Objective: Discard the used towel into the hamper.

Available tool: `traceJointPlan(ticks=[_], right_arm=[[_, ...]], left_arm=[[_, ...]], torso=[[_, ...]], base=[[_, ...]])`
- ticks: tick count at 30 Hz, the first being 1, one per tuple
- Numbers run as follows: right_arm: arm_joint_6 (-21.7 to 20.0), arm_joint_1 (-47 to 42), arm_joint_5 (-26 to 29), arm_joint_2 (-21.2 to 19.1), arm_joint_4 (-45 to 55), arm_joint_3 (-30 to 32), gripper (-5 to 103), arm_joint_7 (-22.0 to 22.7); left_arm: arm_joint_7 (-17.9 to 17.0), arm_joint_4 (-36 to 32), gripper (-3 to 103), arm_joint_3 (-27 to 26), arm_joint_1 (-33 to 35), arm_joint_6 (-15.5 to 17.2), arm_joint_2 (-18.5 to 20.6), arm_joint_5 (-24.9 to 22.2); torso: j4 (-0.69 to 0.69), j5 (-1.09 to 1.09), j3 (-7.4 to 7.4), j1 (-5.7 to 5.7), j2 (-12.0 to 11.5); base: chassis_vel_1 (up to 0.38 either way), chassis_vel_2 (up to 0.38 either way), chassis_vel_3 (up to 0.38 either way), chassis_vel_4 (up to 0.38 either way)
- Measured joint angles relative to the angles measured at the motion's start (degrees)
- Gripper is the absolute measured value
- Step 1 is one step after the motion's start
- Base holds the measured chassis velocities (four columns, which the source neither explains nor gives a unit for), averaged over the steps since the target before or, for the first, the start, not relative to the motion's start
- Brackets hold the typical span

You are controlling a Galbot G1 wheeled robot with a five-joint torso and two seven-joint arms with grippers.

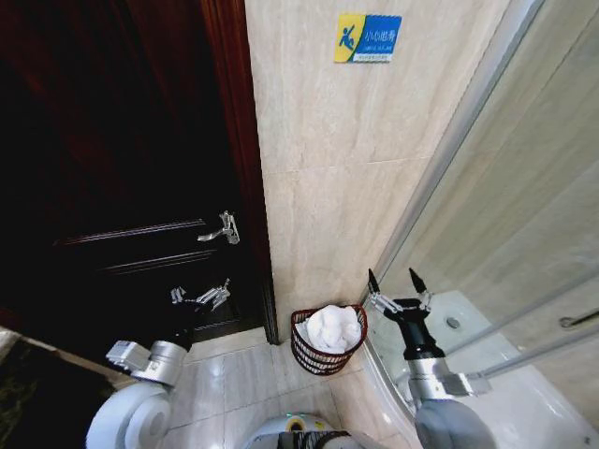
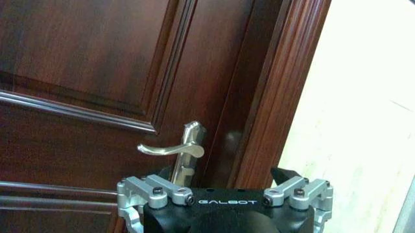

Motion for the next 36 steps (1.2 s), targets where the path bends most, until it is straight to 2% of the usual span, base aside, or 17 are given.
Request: traceJointPlan(ticks=[4,14,36], right_arm=[[-1.0,0.4,-0.1,-0.4,0.4,-0.1,100,-0.2],[-0.9,1.1,1.0,-1.0,-2.7,-0.7,100,0.1],[-0.9,1.2,1.0,-1.1,-2.9,-0.6,100,0.1]], left_arm=[[0.0,0.0,100,0.0,0.0,0.0,0.0,0.0],[0.0,0.0,100,0.0,0.0,0.0,0.0,0.0],[0.0,0.0,100,0.0,0.0,0.0,0.0,0.0]], torso=[[0.0,0.0,0.0,0.0,0.0],[0.0,0.01,0.0,0.0,0.0],[0.0,0.01,0.0,0.0,0.0]], base=[[0.0,0.0,0.0,0.0],[0.0,0.0,0.0,0.0],[0.0,0.0,0.0,0.0]])
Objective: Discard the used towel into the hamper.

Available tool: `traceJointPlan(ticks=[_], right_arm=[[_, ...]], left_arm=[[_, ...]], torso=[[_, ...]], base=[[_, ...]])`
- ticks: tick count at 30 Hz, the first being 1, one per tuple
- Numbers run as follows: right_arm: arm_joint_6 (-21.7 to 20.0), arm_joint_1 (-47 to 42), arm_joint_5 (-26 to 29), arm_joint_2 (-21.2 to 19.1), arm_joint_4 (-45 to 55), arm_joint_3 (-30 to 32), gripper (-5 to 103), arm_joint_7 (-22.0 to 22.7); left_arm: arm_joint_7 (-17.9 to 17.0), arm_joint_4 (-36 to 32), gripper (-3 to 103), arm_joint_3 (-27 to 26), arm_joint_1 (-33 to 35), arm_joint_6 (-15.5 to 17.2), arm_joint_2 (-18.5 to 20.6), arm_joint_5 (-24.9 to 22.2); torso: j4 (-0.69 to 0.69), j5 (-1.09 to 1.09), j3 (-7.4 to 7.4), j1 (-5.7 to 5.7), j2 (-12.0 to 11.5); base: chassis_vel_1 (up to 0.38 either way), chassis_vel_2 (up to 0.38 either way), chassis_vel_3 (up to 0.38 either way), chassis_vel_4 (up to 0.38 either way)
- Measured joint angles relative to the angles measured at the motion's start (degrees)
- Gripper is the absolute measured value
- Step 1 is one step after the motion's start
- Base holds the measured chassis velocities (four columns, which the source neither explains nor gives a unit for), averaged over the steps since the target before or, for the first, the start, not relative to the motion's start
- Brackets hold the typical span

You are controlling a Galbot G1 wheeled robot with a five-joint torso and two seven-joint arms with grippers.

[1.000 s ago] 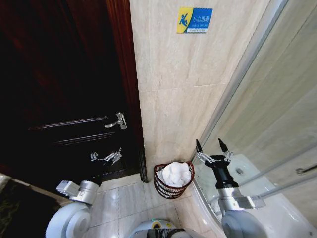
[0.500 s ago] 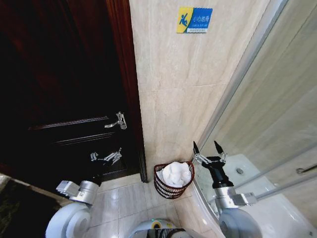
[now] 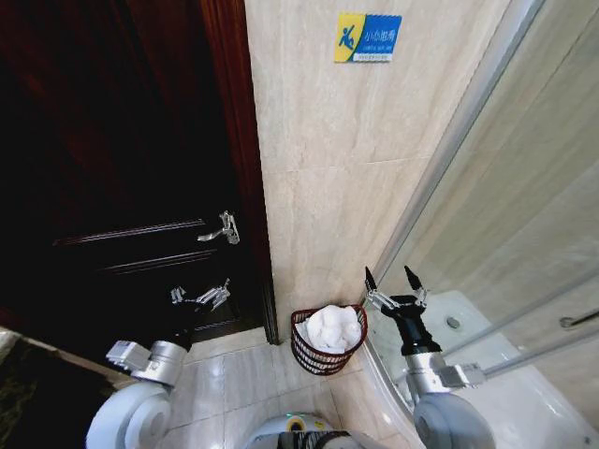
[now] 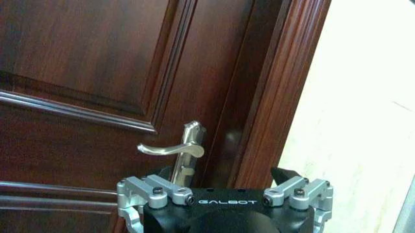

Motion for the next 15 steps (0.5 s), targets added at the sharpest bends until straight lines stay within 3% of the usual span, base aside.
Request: traceJointPlan(ticks=[6,15], right_arm=[[0.0,0.0,0.0,0.0,0.0,0.0,100,0.0],[0.0,0.0,0.0,0.0,0.0,0.0,100,0.0]], left_arm=[[0.0,0.0,100,0.0,0.0,0.0,0.0,0.0],[0.0,0.0,100,0.0,0.0,0.0,0.0,0.0]], torso=[[0.0,0.0,0.0,0.02,0.0],[0.0,0.0,-0.01,-0.03,0.0]], base=[[0.007,-0.013,-0.008,0.01],[0.139,-0.134,-0.129,0.129]])
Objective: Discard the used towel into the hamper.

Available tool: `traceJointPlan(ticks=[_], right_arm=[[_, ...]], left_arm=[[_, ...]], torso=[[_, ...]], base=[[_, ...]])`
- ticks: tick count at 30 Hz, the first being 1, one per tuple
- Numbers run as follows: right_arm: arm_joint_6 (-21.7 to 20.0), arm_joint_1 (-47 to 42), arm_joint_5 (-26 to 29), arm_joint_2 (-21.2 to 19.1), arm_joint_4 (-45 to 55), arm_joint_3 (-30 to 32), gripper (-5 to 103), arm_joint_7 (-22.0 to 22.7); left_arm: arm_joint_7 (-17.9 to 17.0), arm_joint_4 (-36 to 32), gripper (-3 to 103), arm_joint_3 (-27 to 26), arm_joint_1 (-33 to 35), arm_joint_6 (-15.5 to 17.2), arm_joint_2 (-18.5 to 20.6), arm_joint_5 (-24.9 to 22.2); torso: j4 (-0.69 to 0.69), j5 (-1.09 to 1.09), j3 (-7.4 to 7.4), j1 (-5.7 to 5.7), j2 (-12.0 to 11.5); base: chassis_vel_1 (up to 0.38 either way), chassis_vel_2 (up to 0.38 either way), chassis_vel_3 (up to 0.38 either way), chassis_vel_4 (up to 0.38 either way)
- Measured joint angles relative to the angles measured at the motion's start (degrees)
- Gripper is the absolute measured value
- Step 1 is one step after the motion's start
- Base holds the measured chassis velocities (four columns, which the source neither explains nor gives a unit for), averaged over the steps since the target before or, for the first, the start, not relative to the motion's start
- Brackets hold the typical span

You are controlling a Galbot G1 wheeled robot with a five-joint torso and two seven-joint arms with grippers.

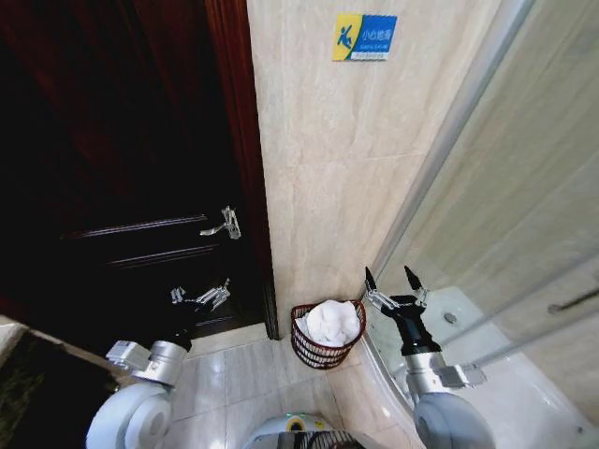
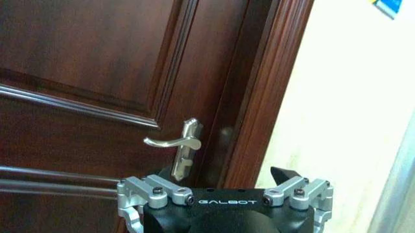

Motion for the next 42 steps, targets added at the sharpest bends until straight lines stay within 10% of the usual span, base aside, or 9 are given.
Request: traceJointPlan(ticks=[42], right_arm=[[0.0,0.0,0.0,0.0,0.0,0.0,100,0.0]], left_arm=[[0.0,0.0,100,0.0,0.0,0.0,0.0,0.0]], torso=[[-0.01,0.02,0.01,0.03,0.0]], base=[[0.041,0.026,0.008,0.013]])
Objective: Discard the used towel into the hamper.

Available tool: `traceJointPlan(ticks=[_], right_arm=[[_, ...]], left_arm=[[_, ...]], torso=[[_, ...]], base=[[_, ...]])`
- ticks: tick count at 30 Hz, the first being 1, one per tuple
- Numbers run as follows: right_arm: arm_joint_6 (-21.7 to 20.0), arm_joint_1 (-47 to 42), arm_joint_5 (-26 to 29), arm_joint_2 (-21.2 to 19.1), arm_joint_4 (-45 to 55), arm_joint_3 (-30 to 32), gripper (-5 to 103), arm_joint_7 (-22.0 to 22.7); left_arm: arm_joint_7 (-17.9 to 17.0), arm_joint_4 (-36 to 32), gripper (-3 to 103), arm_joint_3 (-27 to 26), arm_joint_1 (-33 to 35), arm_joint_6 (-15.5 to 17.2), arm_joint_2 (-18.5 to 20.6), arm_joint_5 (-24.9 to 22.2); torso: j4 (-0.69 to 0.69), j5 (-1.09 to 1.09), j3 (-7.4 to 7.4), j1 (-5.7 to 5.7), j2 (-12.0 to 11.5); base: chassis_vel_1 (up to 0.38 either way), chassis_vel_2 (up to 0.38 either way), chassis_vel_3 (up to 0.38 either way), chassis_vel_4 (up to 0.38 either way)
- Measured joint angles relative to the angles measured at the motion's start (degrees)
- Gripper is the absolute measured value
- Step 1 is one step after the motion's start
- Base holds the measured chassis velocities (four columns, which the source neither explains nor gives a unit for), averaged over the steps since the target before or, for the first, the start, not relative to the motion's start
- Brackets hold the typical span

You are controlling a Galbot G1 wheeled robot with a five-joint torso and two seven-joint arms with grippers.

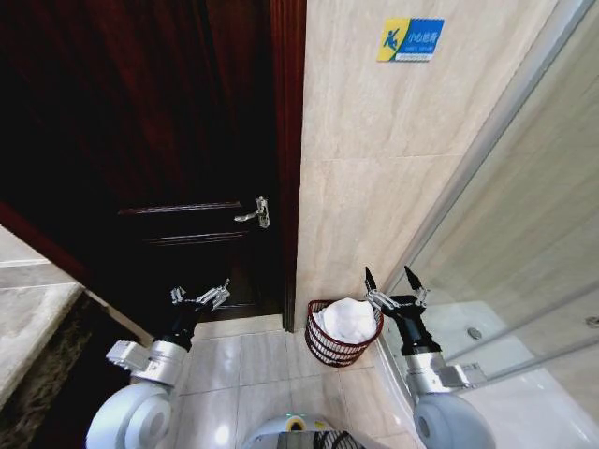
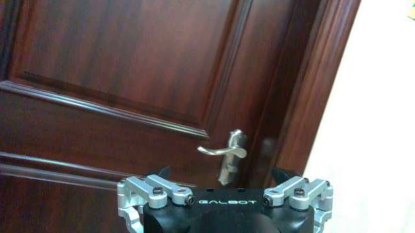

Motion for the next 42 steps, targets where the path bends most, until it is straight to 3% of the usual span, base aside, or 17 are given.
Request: traceJointPlan(ticks=[18,22,42], right_arm=[[0.0,0.0,0.0,0.0,0.0,0.0,100,0.0],[0.0,0.0,0.0,0.0,0.0,0.0,100,0.0],[0.0,0.0,0.0,0.0,0.0,0.0,100,0.0]], left_arm=[[0.0,0.0,100,0.0,0.0,0.0,0.0,0.0],[0.0,0.0,100,0.0,0.0,0.0,0.0,0.0],[0.0,0.0,100,0.0,0.0,0.0,0.0,0.0]], torso=[[0.02,-0.06,0.0,0.01,0.0],[0.0,0.04,0.0,-0.01,0.0],[0.02,-0.02,0.0,-0.01,0.0]], base=[[0.204,0.197,-0.204,-0.209],[-0.019,-0.026,0.03,0.027],[0.031,0.034,0.059,0.056]])
